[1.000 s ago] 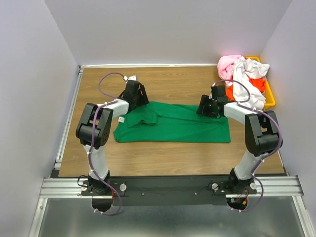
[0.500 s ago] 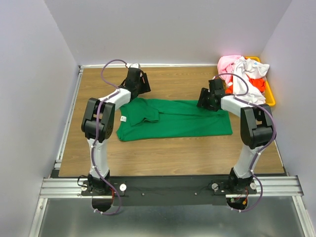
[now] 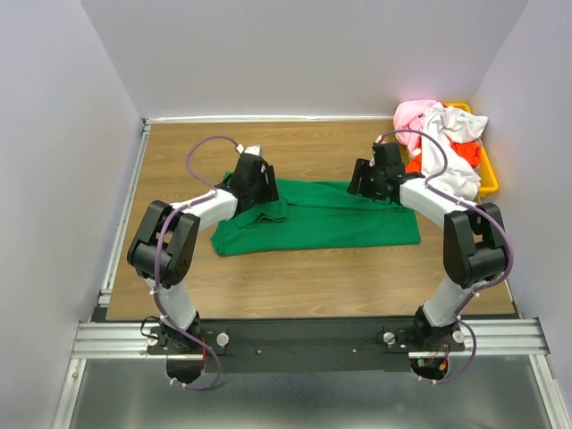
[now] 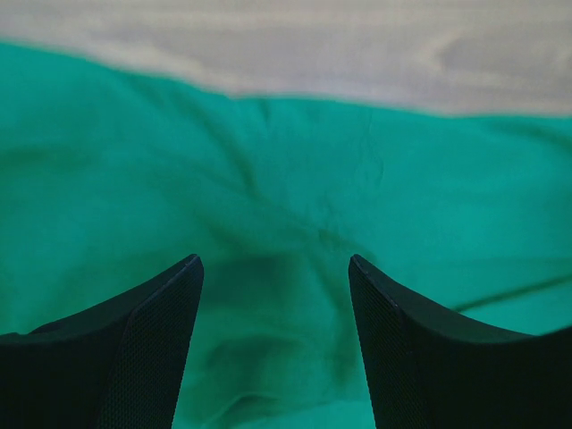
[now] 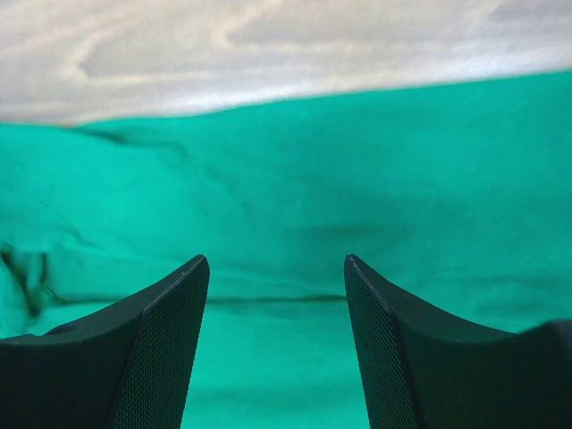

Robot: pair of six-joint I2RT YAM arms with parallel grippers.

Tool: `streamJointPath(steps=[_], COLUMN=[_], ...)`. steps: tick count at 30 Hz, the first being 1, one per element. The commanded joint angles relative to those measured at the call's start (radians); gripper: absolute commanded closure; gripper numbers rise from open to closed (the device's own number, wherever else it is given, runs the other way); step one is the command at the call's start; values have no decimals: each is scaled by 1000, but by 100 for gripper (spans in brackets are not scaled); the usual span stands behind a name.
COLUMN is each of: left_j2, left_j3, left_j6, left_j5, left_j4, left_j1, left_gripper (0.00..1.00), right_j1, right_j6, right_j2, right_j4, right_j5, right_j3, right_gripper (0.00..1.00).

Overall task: Fold and stack the t-shirts
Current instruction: Fold the tshirt

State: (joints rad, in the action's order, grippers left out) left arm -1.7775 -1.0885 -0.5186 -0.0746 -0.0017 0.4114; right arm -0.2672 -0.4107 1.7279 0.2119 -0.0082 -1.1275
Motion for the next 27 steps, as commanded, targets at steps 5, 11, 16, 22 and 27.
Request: streamJointPath(steps=[5,11,16,22,27], left_j2=[-40,-103,-137,-217,-273], left_j3=[81,39,0,-117,-231], left_j6=[-63,-61,-52,-20,6], left_j5=[65,111,125,145,154], left_j4=[97,111,112,82,52], left_j1=[4,0,-17,-29,-40], left_gripper=[26,26,26,26,26], right_j1=[-1,-1,2,22,45], right_j6=[15,-20,-37,-46,-37], right_j2=[38,61,96,150,174], right_j4=[3,4,7,14,29], right_j5=[-7,66,91,108,126], right_j3=[77,100,87,51,0], right_gripper=[31,30,29,28,27])
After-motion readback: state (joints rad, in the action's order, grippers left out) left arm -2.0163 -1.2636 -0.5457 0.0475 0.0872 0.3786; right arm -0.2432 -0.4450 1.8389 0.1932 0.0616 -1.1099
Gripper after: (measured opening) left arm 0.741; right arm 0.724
